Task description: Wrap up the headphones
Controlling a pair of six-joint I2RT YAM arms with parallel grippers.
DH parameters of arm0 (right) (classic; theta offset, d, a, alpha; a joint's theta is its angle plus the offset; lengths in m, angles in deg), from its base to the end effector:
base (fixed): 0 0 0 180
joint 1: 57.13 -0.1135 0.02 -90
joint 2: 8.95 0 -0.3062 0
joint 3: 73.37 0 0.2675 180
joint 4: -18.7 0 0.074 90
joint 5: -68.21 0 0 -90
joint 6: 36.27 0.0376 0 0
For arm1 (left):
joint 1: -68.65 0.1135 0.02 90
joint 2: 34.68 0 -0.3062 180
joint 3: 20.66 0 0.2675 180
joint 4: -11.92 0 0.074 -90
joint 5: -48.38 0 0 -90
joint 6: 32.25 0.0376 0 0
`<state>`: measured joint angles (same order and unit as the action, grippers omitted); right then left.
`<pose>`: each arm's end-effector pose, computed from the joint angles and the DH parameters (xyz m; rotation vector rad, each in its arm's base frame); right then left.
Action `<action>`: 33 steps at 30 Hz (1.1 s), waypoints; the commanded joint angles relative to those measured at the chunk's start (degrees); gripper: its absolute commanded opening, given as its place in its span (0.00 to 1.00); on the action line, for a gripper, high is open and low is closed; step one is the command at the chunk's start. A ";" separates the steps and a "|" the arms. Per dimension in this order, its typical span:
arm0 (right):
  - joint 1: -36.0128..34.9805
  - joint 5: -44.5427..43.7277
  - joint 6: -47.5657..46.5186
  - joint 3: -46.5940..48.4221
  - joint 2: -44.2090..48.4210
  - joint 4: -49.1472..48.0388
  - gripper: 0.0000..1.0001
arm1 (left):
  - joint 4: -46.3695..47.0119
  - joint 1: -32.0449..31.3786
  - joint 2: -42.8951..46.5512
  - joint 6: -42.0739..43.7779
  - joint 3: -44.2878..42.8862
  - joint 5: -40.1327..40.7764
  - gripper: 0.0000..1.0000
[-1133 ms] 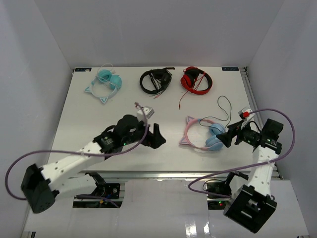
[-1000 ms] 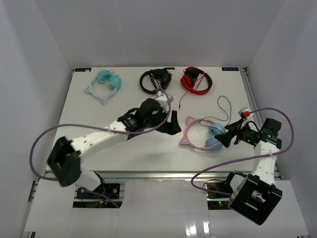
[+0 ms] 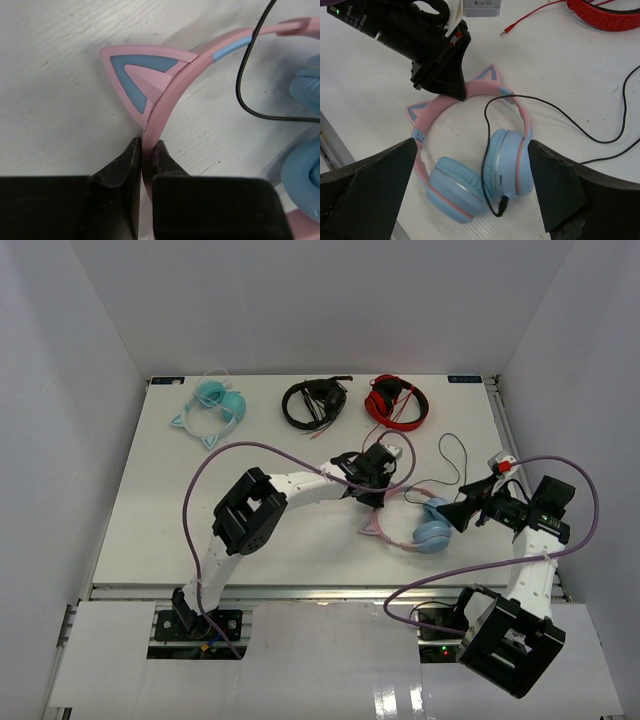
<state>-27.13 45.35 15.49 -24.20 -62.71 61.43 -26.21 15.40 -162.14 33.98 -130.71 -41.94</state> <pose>0.1608 -0.0528 0.2739 -0.6097 1.8058 0.6093 0.3137 -0.4205 0.1845 0.6707 2.5405 -0.5131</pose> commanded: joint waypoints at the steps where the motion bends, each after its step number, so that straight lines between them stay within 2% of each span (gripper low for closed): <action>1: 0.32 6.65 -22.28 3.28 2.54 15.51 0.97 | -3.21 0.93 10.04 -0.30 7.50 5.36 0.00; 3: 0.28 6.43 -29.45 5.96 2.65 20.31 0.94 | -2.85 1.93 14.38 -0.19 11.74 5.63 0.00; 6: -0.15 5.07 -50.30 11.74 2.02 33.99 0.90 | -3.04 5.35 26.24 0.83 21.13 6.42 0.00; 7: -0.67 4.98 -54.60 12.79 1.40 36.67 0.90 | -3.46 6.73 30.61 1.25 23.18 6.52 0.00; 10: -3.67 5.17 -60.63 15.32 -0.44 39.98 0.90 | -5.17 9.84 40.76 3.73 29.21 6.57 0.00; 12: -7.73 5.66 -57.48 15.67 -1.33 36.89 0.90 | -6.44 11.01 45.80 5.59 32.09 5.75 0.00; 15: -15.21 4.91 -45.03 13.85 -0.89 25.53 0.90 | -8.31 11.45 53.48 6.99 33.76 4.24 0.00; 16: -19.19 3.82 -39.79 12.49 0.21 20.03 0.90 | -9.15 11.56 55.47 7.20 33.86 3.71 0.00; 20: -30.81 -5.51 -5.63 2.48 3.89 -18.91 0.90 | -13.89 11.76 61.19 6.44 32.41 2.21 0.00; 23: -37.02 -8.62 6.67 2.19 -0.56 -29.74 0.90 | -17.15 11.67 63.83 4.90 29.15 1.57 0.00; 27: -38.94 -7.88 9.53 3.68 -8.16 -35.35 0.90 | -20.91 11.67 64.61 2.64 23.58 0.58 0.00; 31: -42.84 -5.42 1.63 3.53 -12.08 -37.30 0.90 | -22.82 11.67 63.91 0.48 17.35 -1.95 0.00; 33: -45.10 -2.36 -4.77 4.49 -14.94 -34.41 0.90 | -23.61 11.67 63.34 -0.27 13.99 -2.64 0.00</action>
<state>-68.48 38.64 16.82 -21.85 -74.51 30.99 -50.25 27.17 -100.41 37.76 -108.82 -40.06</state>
